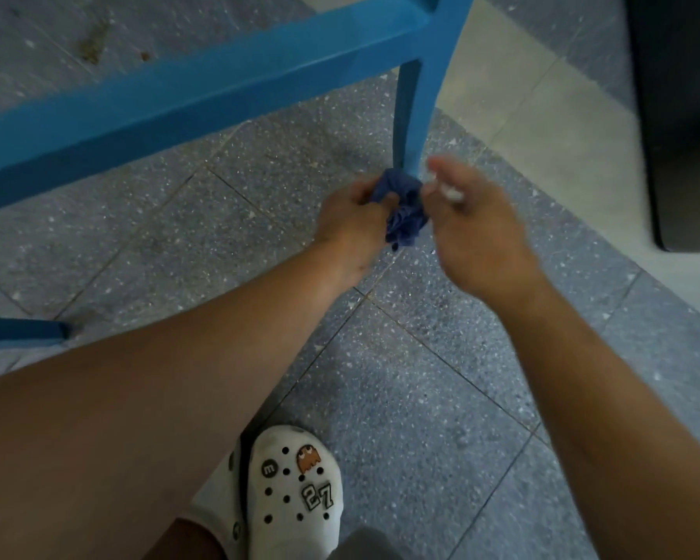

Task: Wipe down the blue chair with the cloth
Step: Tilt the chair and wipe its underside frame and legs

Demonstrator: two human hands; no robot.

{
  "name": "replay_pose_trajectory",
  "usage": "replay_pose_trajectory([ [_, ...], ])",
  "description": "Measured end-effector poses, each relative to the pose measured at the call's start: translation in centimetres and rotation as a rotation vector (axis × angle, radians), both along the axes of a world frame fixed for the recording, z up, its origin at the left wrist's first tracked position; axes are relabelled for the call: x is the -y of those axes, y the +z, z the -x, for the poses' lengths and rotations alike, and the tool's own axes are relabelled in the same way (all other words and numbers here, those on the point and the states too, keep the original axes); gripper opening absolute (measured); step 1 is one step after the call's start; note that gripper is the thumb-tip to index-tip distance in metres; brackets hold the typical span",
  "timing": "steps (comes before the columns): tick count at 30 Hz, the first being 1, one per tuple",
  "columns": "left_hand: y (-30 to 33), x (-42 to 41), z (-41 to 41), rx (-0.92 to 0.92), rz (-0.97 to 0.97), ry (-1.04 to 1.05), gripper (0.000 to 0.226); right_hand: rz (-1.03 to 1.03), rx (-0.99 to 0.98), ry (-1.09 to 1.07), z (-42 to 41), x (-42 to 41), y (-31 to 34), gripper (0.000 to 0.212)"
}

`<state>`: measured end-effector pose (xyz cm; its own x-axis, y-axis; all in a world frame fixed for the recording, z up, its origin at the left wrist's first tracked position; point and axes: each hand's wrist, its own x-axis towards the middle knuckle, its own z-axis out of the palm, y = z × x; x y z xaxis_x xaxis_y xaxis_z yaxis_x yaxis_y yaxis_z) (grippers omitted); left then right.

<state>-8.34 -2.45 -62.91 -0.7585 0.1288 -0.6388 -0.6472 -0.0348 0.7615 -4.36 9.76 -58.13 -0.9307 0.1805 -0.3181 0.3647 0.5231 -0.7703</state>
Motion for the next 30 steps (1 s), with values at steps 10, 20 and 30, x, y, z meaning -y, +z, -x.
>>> replay_pose_trajectory([
  [10, 1.8, 5.2, -2.1, -0.125, 0.235, -0.209, 0.046, 0.636, 0.303, -0.627, 1.3, 3.5, -8.0, 0.016],
  [20, 5.1, 5.5, -2.9, -0.346, 0.210, -0.140, 0.047, 0.911, 0.221, -0.840, 5.4, 4.4, -7.6, 0.016],
  [30, 10.2, 7.2, -4.3, -0.481, 0.302, -0.198, 0.033, 0.840, 0.115, -0.860, 4.2, 6.3, 0.9, 0.030],
])
